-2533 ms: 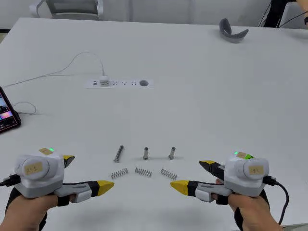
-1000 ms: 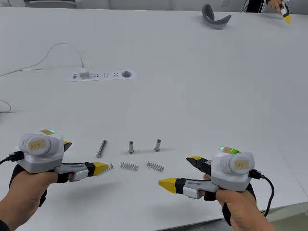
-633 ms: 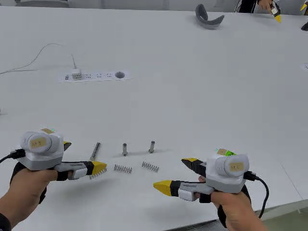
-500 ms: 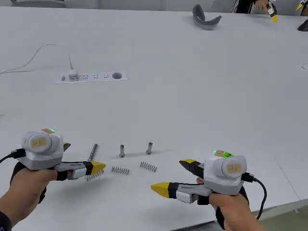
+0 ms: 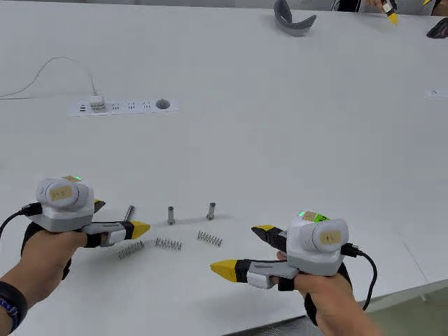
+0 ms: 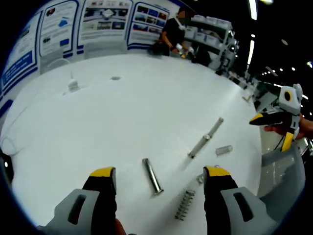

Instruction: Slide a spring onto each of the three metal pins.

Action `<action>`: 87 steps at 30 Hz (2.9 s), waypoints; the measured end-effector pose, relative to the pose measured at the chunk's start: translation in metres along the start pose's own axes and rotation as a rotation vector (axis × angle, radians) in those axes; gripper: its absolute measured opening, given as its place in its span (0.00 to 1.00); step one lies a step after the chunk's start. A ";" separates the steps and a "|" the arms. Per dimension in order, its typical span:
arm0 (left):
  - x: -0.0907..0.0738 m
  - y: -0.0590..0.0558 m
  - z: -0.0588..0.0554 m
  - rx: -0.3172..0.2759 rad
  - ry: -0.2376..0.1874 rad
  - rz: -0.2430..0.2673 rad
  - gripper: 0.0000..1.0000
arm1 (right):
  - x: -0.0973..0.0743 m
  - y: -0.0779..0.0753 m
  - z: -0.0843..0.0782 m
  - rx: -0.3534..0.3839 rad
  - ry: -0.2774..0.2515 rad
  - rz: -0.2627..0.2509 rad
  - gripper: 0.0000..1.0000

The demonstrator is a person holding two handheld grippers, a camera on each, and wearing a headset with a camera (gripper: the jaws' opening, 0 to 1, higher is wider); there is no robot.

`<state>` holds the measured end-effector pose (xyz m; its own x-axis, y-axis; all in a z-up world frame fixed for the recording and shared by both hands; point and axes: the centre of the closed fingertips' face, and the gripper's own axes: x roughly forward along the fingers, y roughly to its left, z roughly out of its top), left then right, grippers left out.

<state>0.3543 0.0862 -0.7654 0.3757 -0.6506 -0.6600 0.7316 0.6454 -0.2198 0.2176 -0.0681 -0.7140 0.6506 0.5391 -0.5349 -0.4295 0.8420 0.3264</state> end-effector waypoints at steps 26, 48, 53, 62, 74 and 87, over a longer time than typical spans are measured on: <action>0.023 0.013 -0.003 -0.067 0.049 0.062 0.34 | -0.001 -0.006 0.001 0.013 -0.006 -0.005 0.81; 0.036 0.021 -0.005 -0.044 0.099 0.181 0.13 | -0.002 -0.011 0.000 0.027 -0.005 -0.016 0.80; 0.035 0.020 -0.006 -0.005 0.108 0.201 0.10 | -0.001 -0.009 0.001 0.025 -0.008 -0.012 0.80; 0.034 0.019 -0.008 -0.003 0.133 0.215 0.09 | -0.004 -0.011 -0.001 0.032 -0.009 -0.018 0.81; 0.034 0.015 -0.011 0.077 0.143 0.226 0.07 | -0.005 -0.011 -0.001 0.034 -0.010 -0.021 0.81; 0.020 0.013 -0.009 0.008 0.116 0.201 0.07 | -0.008 -0.012 0.001 0.038 -0.014 -0.031 0.81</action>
<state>0.3667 0.0851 -0.7877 0.4467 -0.4590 -0.7679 0.6532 0.7539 -0.0706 0.2180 -0.0826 -0.7133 0.6722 0.5128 -0.5341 -0.3851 0.8582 0.3393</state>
